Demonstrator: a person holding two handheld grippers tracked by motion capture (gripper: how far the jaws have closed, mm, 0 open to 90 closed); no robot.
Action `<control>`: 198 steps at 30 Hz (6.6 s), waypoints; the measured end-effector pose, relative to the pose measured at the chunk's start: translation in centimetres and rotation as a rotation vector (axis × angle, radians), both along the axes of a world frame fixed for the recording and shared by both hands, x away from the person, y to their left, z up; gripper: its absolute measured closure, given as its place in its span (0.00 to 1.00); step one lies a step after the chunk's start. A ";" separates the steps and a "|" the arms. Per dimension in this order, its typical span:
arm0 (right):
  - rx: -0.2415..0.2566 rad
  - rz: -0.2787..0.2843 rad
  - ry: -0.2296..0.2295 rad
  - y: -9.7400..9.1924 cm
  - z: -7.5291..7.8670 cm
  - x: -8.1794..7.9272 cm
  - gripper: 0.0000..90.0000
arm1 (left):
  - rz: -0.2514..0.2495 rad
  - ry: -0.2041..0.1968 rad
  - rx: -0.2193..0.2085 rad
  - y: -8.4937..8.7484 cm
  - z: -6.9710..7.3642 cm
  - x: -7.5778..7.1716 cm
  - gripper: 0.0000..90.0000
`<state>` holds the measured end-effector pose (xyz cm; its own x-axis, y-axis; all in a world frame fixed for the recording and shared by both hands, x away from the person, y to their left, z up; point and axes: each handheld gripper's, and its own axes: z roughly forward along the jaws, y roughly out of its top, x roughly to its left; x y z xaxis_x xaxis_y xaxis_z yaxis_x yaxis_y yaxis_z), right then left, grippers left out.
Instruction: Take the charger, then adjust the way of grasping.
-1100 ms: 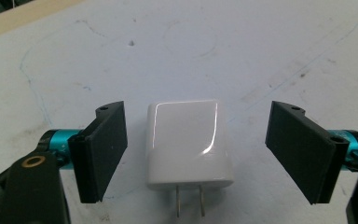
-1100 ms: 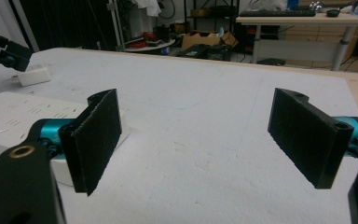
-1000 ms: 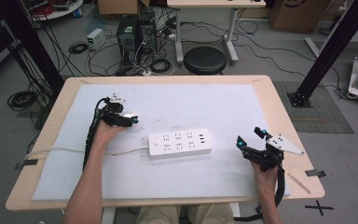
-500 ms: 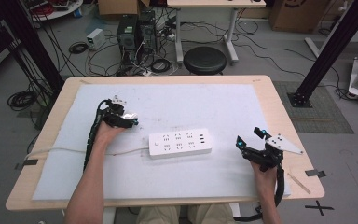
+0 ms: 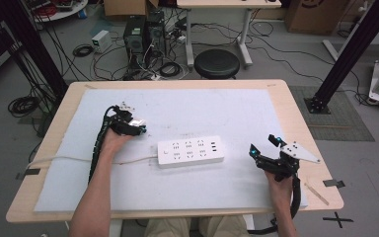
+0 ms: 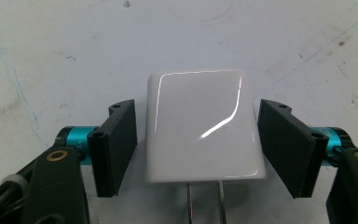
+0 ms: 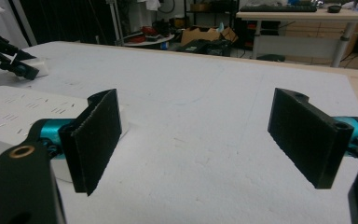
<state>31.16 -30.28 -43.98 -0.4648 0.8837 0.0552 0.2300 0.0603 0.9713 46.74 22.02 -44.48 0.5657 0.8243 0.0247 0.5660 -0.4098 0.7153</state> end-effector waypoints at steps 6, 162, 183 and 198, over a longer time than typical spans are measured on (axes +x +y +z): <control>0.000 0.002 0.003 0.0 0.0 0.0 0.20 | -0.008 0.006 -0.017 0.1 0.0 0.0 0.42; 0.189 0.707 0.214 8.9 5.1 1.6 0.22 | -0.536 -1.065 0.289 -19.1 3.6 -20.2 0.47; 0.207 0.797 0.271 10.7 4.3 1.9 0.31 | -0.563 -1.090 0.263 -19.8 3.6 -20.9 0.47; 0.216 0.827 0.262 10.9 4.2 1.9 0.46 | -0.563 -1.093 0.250 -19.8 3.7 -20.9 0.47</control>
<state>33.04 -19.35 -39.75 -0.8980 0.2297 0.3753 0.4100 0.1273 0.9032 25.83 2.24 -40.78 0.4218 0.3806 0.8229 -0.5708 -0.5937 0.5672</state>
